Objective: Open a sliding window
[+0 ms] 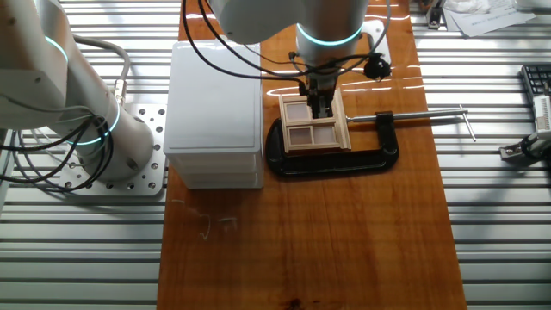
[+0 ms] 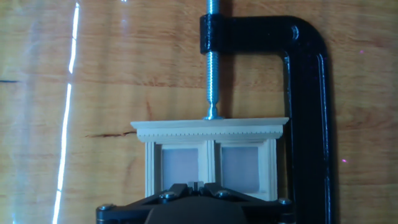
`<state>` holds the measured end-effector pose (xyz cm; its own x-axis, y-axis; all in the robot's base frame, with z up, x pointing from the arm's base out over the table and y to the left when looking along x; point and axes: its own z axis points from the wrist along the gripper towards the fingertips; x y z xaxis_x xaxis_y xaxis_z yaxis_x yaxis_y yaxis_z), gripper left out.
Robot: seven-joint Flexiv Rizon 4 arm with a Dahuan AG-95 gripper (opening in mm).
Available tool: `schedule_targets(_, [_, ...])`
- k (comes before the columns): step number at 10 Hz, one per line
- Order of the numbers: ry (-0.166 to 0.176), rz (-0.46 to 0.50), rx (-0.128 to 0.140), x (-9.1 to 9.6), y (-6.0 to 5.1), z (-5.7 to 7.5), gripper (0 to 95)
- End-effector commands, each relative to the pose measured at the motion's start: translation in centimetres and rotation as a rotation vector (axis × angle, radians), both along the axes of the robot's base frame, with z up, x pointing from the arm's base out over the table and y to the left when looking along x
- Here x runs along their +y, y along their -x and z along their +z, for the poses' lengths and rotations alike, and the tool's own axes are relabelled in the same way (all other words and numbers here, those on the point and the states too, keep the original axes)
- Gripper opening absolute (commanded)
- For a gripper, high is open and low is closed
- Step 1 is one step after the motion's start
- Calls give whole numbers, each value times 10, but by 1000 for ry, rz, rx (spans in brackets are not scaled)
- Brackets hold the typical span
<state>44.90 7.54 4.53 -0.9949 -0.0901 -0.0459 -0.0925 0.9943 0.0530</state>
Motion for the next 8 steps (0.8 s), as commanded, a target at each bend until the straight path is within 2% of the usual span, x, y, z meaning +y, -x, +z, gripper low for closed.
schedule_targets(1, [13, -10, -3, 0, -1, -1, 0])
schedule_targets(6, [12, 1, -5, 0, -1, -2, 0])
schedule_targets(7, [10, 29, -15, 0, -1, -2, 0])
schedule_targets(8, [0, 69, -4, 0, -1, -2, 0])
